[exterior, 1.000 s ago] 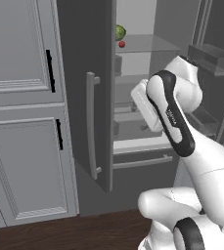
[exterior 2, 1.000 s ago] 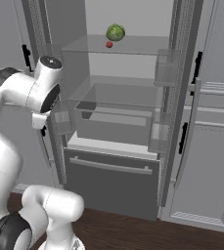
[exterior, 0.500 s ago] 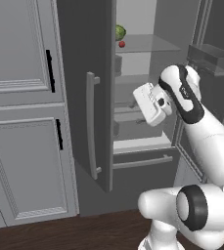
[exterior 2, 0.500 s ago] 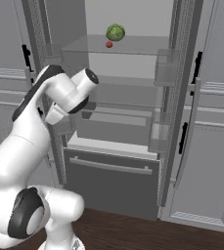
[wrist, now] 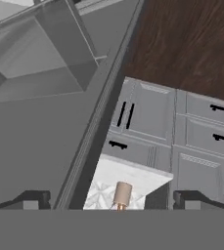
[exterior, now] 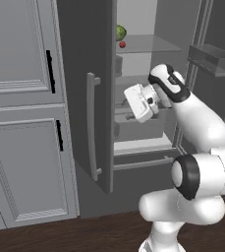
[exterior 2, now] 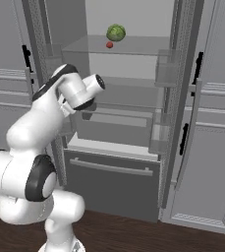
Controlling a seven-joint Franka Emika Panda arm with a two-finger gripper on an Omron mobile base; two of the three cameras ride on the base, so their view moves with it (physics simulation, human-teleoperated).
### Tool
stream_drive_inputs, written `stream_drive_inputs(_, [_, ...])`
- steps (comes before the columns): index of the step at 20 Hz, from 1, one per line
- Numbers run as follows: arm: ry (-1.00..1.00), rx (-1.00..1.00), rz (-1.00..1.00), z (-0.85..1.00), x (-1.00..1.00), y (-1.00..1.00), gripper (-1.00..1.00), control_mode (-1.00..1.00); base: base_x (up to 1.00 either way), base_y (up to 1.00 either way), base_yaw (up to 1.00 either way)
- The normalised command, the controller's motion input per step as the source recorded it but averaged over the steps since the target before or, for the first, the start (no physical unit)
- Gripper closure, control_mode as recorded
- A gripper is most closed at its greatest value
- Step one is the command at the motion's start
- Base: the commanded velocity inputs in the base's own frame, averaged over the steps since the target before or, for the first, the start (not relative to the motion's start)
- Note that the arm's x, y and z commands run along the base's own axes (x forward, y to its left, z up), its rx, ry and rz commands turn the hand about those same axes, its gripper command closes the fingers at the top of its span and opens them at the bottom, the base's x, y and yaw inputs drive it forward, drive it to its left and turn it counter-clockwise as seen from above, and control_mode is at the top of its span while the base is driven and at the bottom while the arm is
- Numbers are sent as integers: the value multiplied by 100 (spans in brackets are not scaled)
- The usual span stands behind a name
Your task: Take the strawberry from the fridge and place it on top of the pancake, located on the dining counter.
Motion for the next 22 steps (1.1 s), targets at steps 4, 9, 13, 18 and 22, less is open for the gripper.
stream_drive_inputs(4, [-9,10,0,-22,30,35,-100,-100,0,0,0])
stream_drive_inputs(9, [-3,15,0,-17,45,24,-100,-100,0,0,0])
stream_drive_inputs(13, [0,7,0,-19,59,7,-100,-100,0,0,0])
stream_drive_inputs(18, [0,6,0,-17,19,22,-100,-100,0,0,0])
stream_drive_inputs(22, [0,1,0,-12,-1,64,-100,-100,0,0,0])
